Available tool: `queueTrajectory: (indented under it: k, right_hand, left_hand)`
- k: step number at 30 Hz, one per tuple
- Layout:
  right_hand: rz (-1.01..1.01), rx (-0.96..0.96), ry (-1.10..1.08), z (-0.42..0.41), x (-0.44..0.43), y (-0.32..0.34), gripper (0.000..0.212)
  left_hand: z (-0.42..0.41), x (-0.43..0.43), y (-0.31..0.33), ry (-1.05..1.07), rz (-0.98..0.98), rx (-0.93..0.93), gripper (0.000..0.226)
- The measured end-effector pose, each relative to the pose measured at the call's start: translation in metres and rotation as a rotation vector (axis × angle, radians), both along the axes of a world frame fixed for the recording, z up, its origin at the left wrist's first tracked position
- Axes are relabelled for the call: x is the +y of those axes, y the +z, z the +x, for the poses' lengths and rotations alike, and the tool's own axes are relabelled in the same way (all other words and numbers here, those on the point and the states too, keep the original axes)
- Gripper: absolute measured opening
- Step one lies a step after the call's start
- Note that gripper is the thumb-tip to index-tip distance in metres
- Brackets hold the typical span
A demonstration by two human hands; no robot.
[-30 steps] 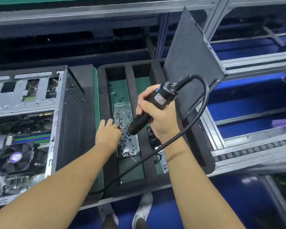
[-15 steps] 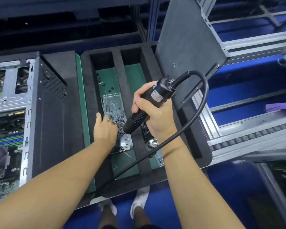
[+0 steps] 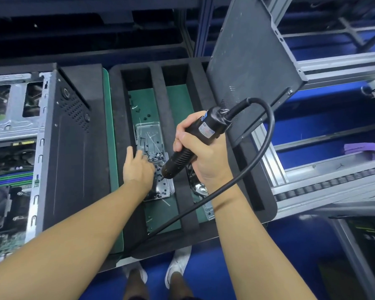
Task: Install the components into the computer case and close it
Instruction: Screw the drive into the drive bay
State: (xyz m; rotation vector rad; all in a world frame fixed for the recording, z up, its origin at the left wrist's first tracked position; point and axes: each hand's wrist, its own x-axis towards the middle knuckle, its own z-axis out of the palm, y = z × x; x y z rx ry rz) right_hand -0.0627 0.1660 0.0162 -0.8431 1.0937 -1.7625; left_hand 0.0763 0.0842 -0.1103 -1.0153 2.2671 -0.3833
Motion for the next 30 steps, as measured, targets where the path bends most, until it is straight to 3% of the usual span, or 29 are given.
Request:
queueTrajectory:
  k: [3, 7, 11, 14, 19, 30]
  right_hand:
    - [0.003, 0.008, -0.003, 0.000, 0.001, 0.003, 0.026]
    - [-0.020, 0.034, -0.020, 0.000, -0.001, 0.015, 0.028]
    - [-0.082, 0.056, -0.043, 0.004, -0.009, 0.038, 0.027]
    - [-0.142, 0.068, -0.059, 0.011, -0.017, 0.063, 0.023]
    - [-0.257, 0.072, -0.050, 0.032, -0.032, 0.110, 0.030]
    - [-0.375, 0.082, 0.031, 0.112, -0.059, 0.171, 0.021]
  left_hand:
    - [0.000, -0.005, 0.006, 0.094, 0.077, 0.188, 0.012]
    - [0.001, -0.015, 0.027, 0.391, 0.280, 0.707, 0.018]
    - [0.007, -0.021, 0.065, 0.880, 0.746, 1.375, 0.014]
    - [0.015, -0.025, 0.095, 1.089, 1.077, 1.680, 0.019]
    - [0.047, -0.026, 0.136, 1.068, 1.157, 1.832, 0.017]
    - [0.124, -0.035, 0.171, 1.161, 1.473, 2.079, 0.018]
